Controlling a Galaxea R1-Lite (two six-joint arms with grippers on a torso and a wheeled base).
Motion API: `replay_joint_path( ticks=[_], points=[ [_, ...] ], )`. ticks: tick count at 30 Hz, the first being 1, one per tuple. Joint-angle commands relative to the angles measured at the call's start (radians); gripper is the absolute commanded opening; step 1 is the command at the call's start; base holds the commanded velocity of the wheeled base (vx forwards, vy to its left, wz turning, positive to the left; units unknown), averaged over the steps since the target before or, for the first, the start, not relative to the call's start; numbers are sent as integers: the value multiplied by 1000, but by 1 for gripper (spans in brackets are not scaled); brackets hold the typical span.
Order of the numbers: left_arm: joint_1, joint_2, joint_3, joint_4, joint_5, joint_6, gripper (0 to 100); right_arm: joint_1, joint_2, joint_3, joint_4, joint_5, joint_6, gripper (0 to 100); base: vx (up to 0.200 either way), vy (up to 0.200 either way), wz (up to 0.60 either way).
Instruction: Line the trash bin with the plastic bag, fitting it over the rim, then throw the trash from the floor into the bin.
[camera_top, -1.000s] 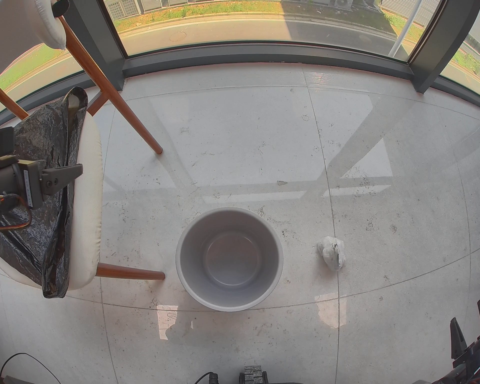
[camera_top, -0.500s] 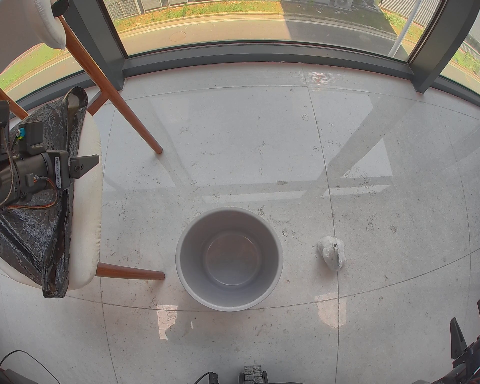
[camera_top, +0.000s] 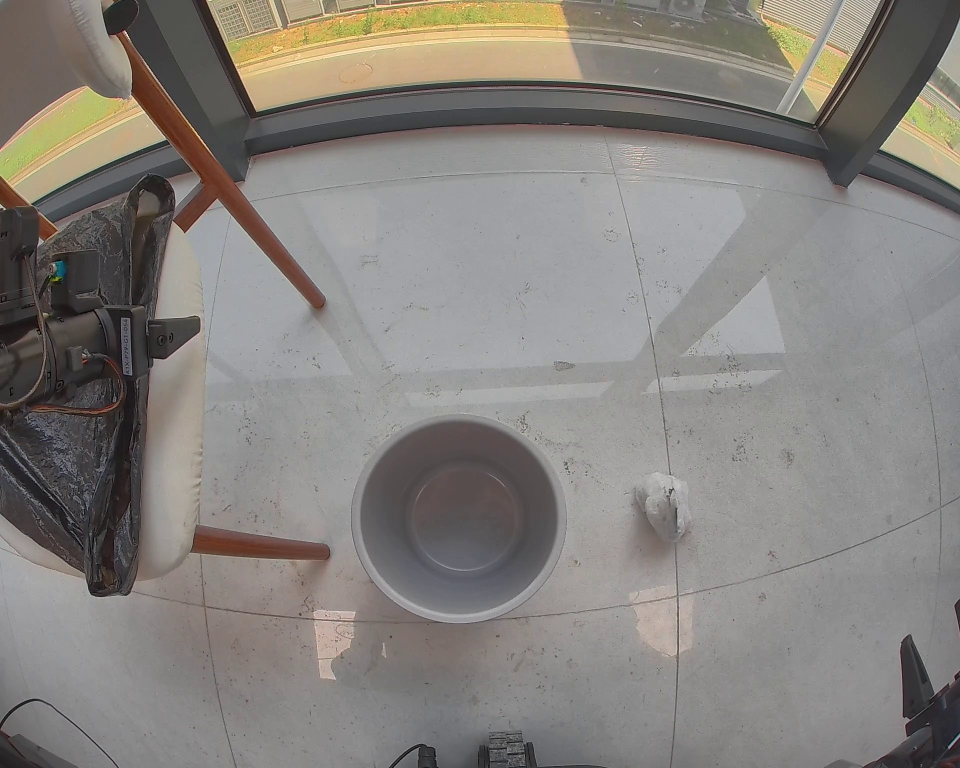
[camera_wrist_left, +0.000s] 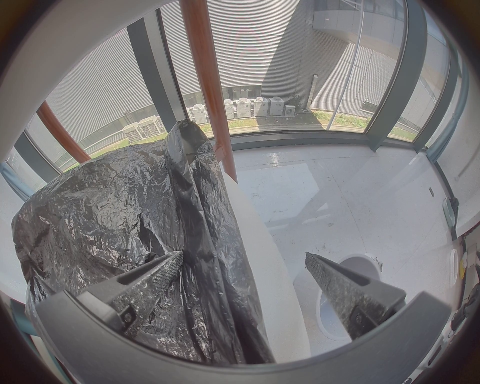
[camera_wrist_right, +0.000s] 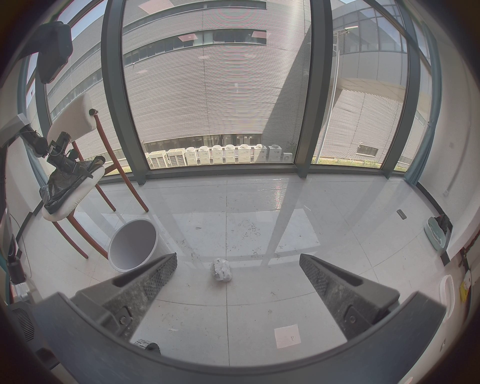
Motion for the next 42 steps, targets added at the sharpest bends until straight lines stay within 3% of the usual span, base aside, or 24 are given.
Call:
replay_joint_path(
  ticks=[1,4,5,19,23,30,33,40,42],
  points=[
    [3,0,2,3,1,0,100,0,-10,18,-1,0,0,100,0,0,0],
    [24,-4,16,12,-1,11,100,0,-10,18,-1,0,0,100,0,0,0],
    [26,-6,25,10,-1,14,0,0,-10,18,-1,0,0,100,0,0,0],
    [38,-12,37,18,-13,12,0,0,-10,18,-1,0,0,100,0,0,0],
    [31,-57,11,101,-37,-5,0,0,-10,18,-1,0,0,100,0,0,0],
    [29,-152,-78,311,-171,-69,0,0,-10,18,-1,0,0,100,0,0,0],
    [29,-173,-127,402,-281,-111,0,0,-10,18,-1,0,0,100,0,0,0],
    [1,-178,-177,446,-404,-226,0,0,-10,18,-1,0,0,100,0,0,0],
    [-48,-184,-180,449,-436,-270,0,0,-10,18,-1,0,0,100,0,0,0]
  ],
)
